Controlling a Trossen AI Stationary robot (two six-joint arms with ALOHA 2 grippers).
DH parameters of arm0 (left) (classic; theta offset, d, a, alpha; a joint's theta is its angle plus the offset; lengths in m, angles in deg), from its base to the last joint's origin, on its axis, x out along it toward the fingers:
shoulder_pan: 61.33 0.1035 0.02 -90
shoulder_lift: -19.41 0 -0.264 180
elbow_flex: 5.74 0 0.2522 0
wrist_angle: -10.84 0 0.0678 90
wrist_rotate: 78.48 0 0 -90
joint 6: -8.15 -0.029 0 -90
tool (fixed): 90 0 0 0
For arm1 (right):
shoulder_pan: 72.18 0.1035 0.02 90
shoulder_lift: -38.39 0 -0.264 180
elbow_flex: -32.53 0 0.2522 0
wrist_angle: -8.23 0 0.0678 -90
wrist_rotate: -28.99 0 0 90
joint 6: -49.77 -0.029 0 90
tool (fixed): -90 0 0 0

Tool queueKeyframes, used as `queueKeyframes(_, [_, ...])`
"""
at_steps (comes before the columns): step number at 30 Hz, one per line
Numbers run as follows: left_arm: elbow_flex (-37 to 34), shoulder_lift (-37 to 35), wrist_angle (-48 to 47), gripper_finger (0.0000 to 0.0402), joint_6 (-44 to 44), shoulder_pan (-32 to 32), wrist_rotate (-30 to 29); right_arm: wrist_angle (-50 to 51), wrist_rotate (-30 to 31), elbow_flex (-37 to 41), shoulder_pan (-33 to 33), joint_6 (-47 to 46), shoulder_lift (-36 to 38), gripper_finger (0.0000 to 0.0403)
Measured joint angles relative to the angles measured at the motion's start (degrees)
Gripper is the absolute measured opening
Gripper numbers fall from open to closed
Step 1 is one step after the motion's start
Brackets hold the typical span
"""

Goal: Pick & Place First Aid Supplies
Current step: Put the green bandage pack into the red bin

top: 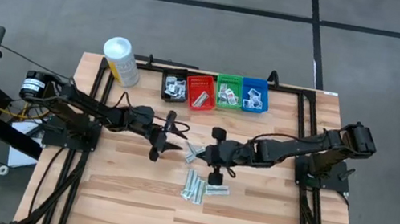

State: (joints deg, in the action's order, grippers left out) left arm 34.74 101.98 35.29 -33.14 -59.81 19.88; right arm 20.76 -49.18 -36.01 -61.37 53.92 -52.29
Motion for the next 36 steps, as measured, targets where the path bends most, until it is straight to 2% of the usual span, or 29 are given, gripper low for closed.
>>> queueKeyframes(8, [0.0, 0.0, 0.02, 0.0205, 0.19, 0.0, 0.02, -5.37, 0.0, 0.0, 0.44, 5.93, 0.04, 0.0])
queueKeyframes(17, [0.0, 0.0, 0.8, 0.0194, 0.19, 0.0, 0.06, -7.59, 0.04, 0.0, 0.44, 8.47, 0.04, 0.0])
queueKeyframes(22, [0.02, 0.0, 0.92, 0.0146, 0.19, 0.0, 0.09, -7.59, 0.03, 0.0, 0.44, 8.45, 0.04, 0.0])
queueKeyframes(31, [0.04, 0.0, 1.7, 0.0013, 1.3, 0.0, 0.96, -7.53, 0.02, 0.0, 0.44, 8.43, 0.04, 0.0])
queueKeyframes(36, [0.04, 0.02, 1.95, 0.0007, 1.69, 0.0, 2.27, -7.44, 0.04, 0.0, 0.44, 8.43, 0.04, 0.0])
